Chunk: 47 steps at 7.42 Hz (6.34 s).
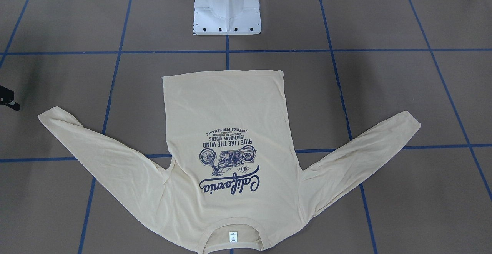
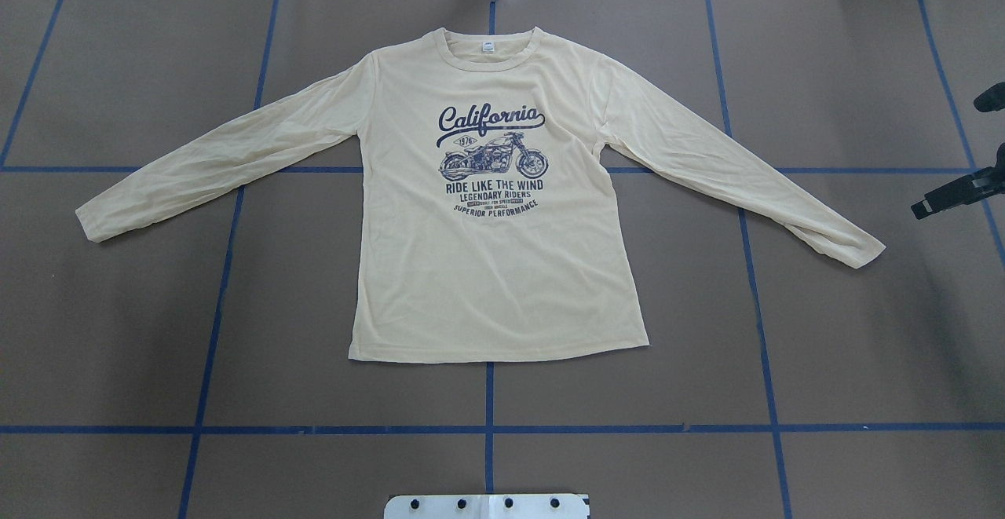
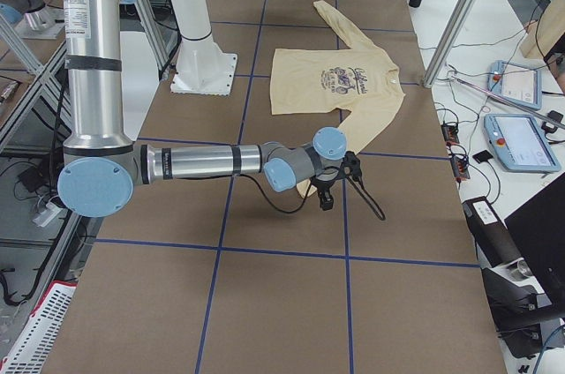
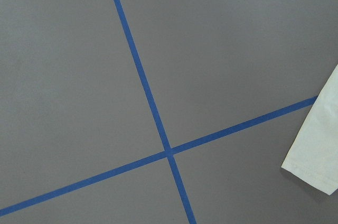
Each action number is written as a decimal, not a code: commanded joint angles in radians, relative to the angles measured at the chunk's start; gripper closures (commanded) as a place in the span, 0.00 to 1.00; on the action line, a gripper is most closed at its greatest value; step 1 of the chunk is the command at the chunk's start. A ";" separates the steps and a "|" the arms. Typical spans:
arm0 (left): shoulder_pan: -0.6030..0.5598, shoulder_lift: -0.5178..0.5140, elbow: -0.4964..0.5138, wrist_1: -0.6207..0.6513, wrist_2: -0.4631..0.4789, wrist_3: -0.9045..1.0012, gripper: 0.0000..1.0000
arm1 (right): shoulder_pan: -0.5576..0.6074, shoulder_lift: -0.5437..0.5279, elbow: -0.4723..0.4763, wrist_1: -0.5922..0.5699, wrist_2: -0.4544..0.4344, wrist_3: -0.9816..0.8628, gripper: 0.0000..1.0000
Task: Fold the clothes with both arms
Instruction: 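Reach the right gripper to the cuff of the sleeve nearest it and grasp, then carry the sleeve cuff with the right gripper across the shirt toward the collar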
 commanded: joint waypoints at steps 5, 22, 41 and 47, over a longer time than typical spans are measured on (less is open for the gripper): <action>-0.002 0.012 -0.011 -0.002 -0.038 0.004 0.00 | -0.148 0.009 -0.046 0.070 -0.090 0.123 0.02; -0.002 0.010 -0.011 -0.002 -0.039 0.001 0.00 | -0.161 0.041 -0.068 0.071 -0.067 0.135 1.00; 0.000 -0.024 0.083 -0.002 -0.113 0.000 0.00 | -0.446 1.270 -0.638 0.077 -0.369 0.673 1.00; 0.000 -0.073 0.153 -0.043 -0.111 -0.051 0.00 | -0.556 1.336 -0.786 0.128 -0.659 0.743 0.10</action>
